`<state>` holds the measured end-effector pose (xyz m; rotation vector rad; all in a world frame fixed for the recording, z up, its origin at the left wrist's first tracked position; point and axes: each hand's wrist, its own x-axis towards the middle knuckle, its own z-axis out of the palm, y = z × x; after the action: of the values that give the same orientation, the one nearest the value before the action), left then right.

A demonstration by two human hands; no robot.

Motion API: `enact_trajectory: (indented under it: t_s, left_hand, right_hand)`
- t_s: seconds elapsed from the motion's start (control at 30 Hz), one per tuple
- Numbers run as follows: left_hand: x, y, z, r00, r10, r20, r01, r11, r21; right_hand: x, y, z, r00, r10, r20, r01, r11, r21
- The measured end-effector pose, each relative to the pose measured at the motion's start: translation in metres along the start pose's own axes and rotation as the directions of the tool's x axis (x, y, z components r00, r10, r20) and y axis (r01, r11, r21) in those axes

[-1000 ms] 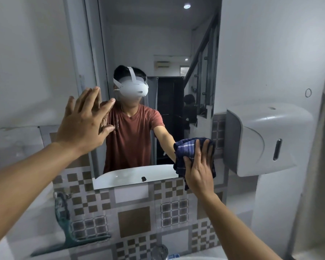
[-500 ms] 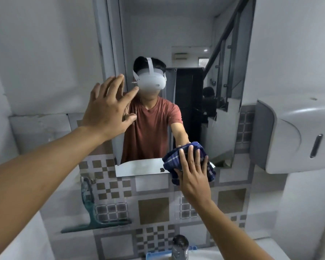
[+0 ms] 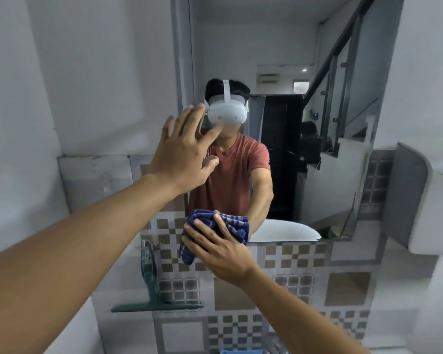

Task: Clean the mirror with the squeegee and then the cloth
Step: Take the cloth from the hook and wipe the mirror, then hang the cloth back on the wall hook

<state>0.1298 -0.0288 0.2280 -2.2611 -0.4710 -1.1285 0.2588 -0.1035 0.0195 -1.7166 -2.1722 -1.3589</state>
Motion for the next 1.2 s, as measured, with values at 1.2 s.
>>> enact_trajectory:
  t_s: [1.2]
  left_hand:
    - [-0.114,-0.063,-0.116,0.802,-0.397,0.447,0.597,0.577,-0.558]
  right_hand:
    - [0.074,-0.015,-0.186,0.843,0.249,0.477,-0.256,-0.595,0.762]
